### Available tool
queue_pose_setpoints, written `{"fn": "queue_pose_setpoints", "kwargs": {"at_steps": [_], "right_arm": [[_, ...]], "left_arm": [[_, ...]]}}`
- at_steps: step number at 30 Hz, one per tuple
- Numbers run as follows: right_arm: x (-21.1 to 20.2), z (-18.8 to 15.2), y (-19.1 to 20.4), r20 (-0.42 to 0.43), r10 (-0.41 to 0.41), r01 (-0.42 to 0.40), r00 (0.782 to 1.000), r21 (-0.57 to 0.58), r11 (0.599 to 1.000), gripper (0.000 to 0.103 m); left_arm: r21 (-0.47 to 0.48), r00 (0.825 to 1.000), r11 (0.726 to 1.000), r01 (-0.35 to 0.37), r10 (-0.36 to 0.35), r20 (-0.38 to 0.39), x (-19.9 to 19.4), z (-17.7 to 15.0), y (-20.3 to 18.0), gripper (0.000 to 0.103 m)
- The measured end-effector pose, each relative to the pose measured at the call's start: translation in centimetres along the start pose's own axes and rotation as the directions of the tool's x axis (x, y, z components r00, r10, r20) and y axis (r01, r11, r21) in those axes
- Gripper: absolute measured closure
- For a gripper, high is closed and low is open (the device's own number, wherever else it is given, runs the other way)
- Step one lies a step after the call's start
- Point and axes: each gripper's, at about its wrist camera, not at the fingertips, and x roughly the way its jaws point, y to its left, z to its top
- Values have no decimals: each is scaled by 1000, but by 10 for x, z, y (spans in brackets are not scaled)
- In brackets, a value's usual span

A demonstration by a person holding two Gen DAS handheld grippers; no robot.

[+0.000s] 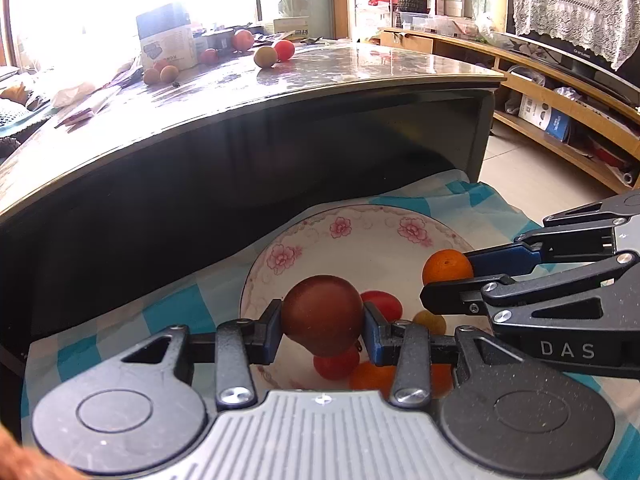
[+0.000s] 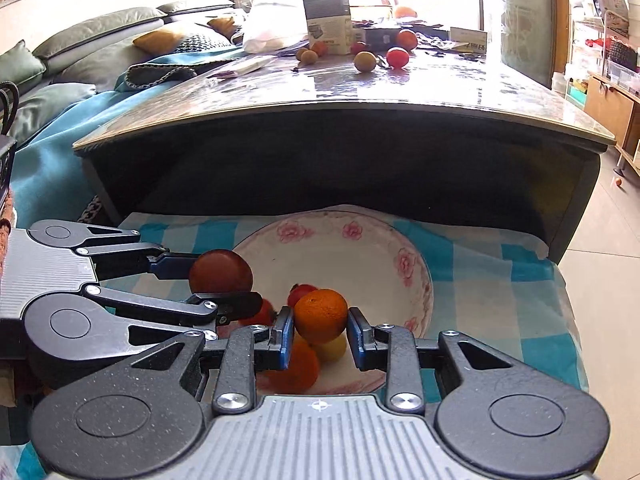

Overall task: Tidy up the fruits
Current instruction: 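Lift the dark red fruit and orange and carry them over the bowl, then open both grippers to drop the dark red fruit and orange into the bowl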

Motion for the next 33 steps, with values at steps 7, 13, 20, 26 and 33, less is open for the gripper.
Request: {"fn": "queue_pose_setpoints", "kwargs": {"at_steps": [7, 13, 20, 26, 33], "right_arm": [[15, 8, -7, 1, -16, 16, 1000, -5, 1000, 78], [28, 13, -10, -4, -24, 24, 1000, -14, 1000, 77], [38, 13, -14, -14, -32, 32, 999, -16, 999, 77], [43, 13, -15, -18, -38, 38, 999, -16, 999, 76], [42, 14, -16, -9, -39, 39, 999, -18, 999, 76]], "left_arm": [[-4, 1000, 1000, -15, 15, -10, 15, 3, 4, 54], [-3, 1000, 1000, -19, 19, -16, 24, 3, 7, 54], [-12, 1000, 1000, -17, 17, -24, 29, 1, 7, 54], [-13, 1000, 1000, -15, 15, -24, 30, 1, 8, 54], [-15, 999, 1000, -24, 24, -23, 29, 1, 9, 53]]}}
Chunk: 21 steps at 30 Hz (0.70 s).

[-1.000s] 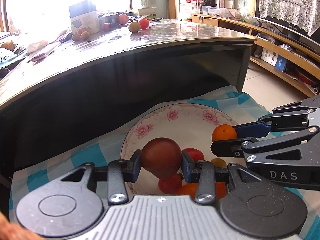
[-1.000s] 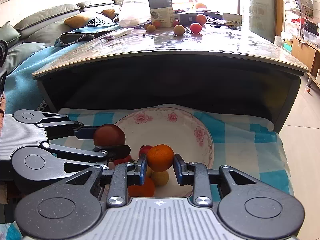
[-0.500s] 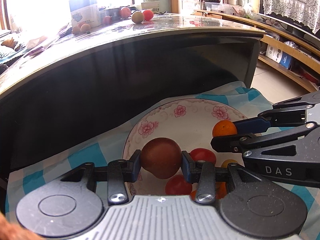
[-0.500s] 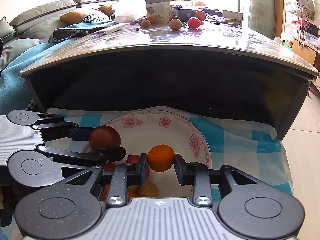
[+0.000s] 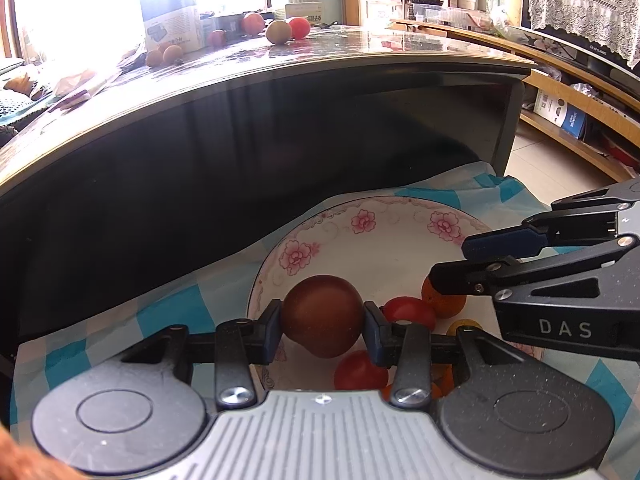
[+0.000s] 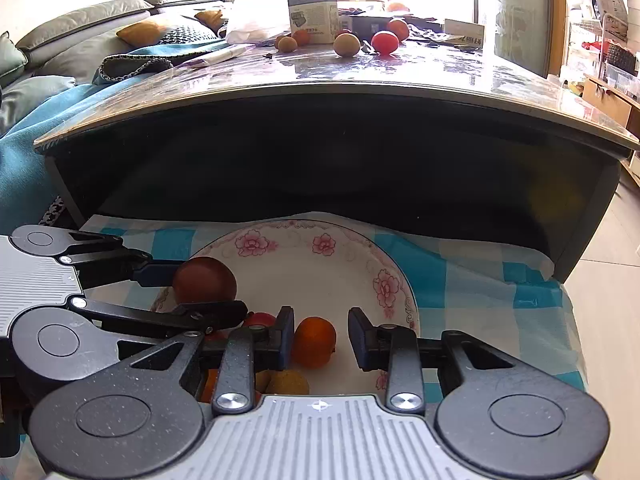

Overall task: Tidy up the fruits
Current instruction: 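Open both grippers to drop the dark red fruit and orange into the bowl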

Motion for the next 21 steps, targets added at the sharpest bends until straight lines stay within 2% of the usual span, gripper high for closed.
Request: {"fn": "queue_pose_setpoints", "kwargs": {"at_steps": [7, 21], "right_arm": [[-7, -2, -4, 6, -15, 15, 1000, 6, 1000, 76], [-34, -5, -2, 22, -24, 23, 999, 25, 999, 75]], "left_arm": [[5, 1000, 1000, -9, 9, 18, -6, 4, 0, 46], [-24, 999, 999, -24, 24, 27, -46, -4, -6, 45]]}}
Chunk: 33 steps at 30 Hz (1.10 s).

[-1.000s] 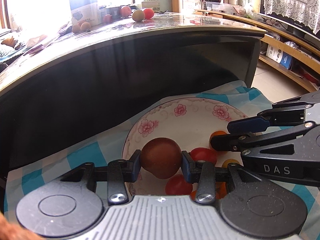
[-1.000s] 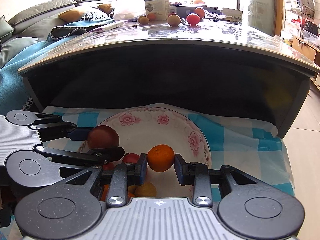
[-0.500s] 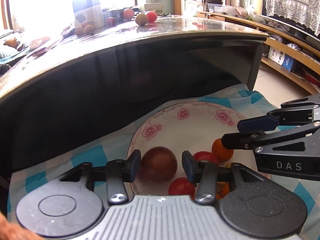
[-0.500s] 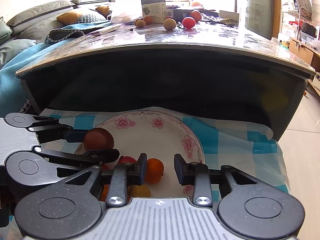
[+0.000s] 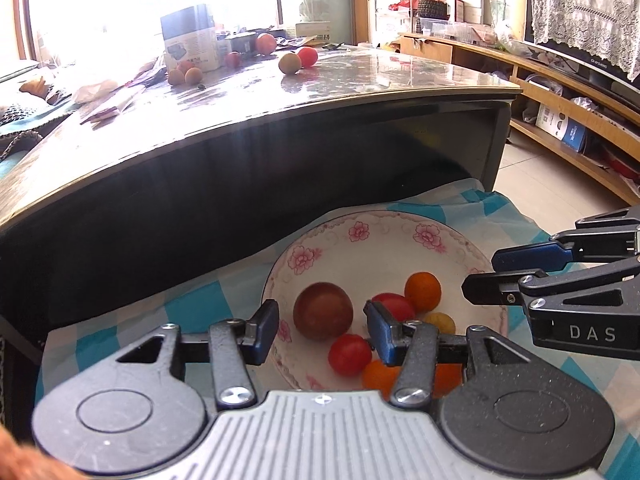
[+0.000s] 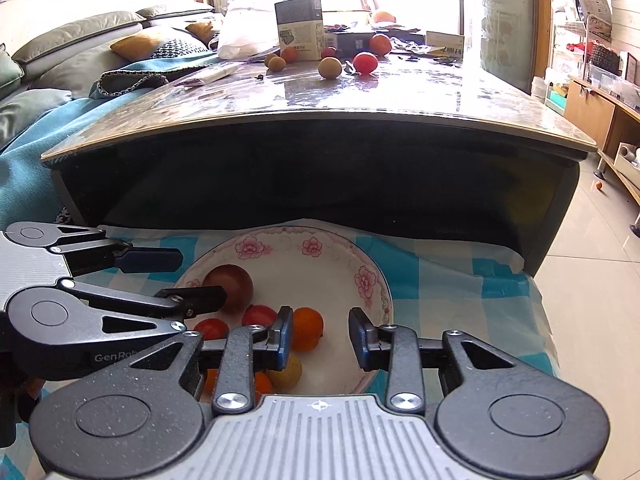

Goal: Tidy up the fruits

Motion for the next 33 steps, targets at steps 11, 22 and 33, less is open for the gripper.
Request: {"fn": "queue_pose_setpoints", "kwargs": {"at_steps": [11, 22, 33], "right_arm": [[-38, -22, 14, -13, 3, -3, 1000, 32, 999, 72], [-76, -49, 29, -23, 6, -5, 1000, 77, 997, 72], [-101, -71, 42, -30, 10, -6, 1000, 108, 994, 71]], "left_arm": [[-76, 1000, 997, -10, 9, -8, -47, -25, -7, 35], [-111, 999, 993, -39, 36, -29, -82, -56, -17, 28], [-144, 997, 987, -73, 71, -21, -110, -76, -24, 13]]}}
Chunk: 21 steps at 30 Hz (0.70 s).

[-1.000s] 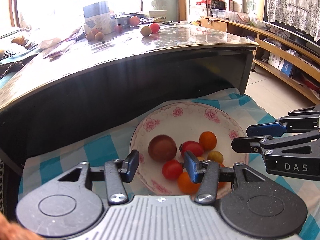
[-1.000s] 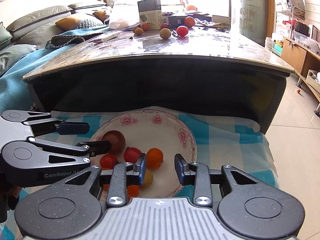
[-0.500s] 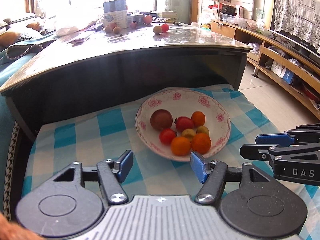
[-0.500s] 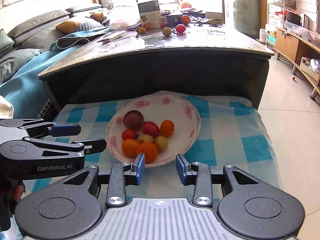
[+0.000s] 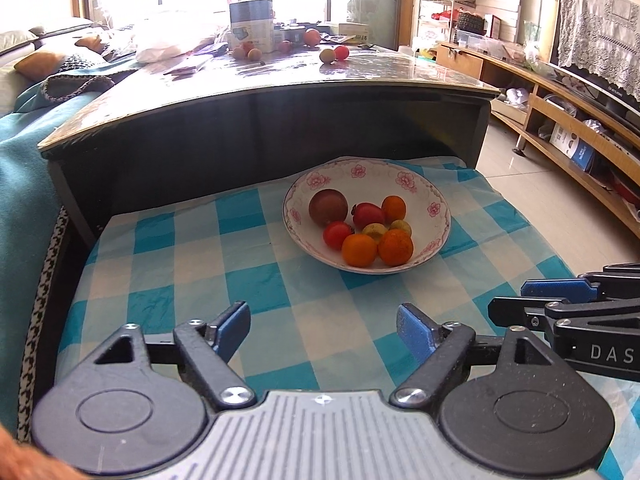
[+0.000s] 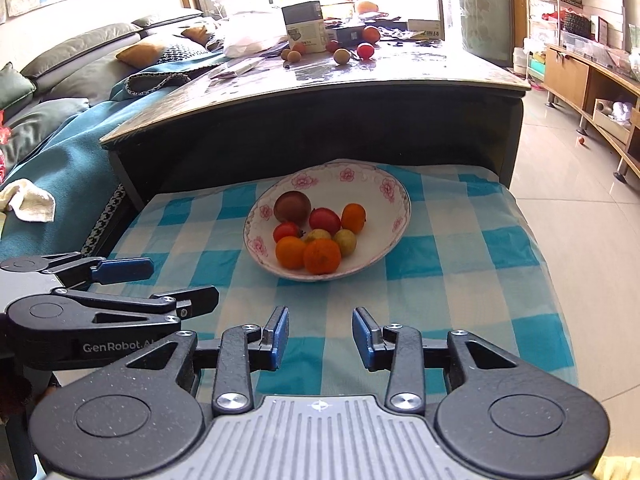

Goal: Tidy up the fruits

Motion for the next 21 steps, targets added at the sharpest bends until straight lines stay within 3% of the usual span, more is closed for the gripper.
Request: {"fn": "queue_pose_setpoints", "kwargs": {"at_steps": [13, 21], "right_arm": [[-24, -23, 11, -2, -6, 6, 1000, 7, 1000, 71], [-38, -31, 17, 10, -10, 9, 1000, 10, 1000, 70]], "left_arm": [[-15, 1000, 1000, -21, 21, 22, -30, -20, -6, 2], [-16, 999, 999, -33, 34, 41, -47, -29, -9, 0]]}}
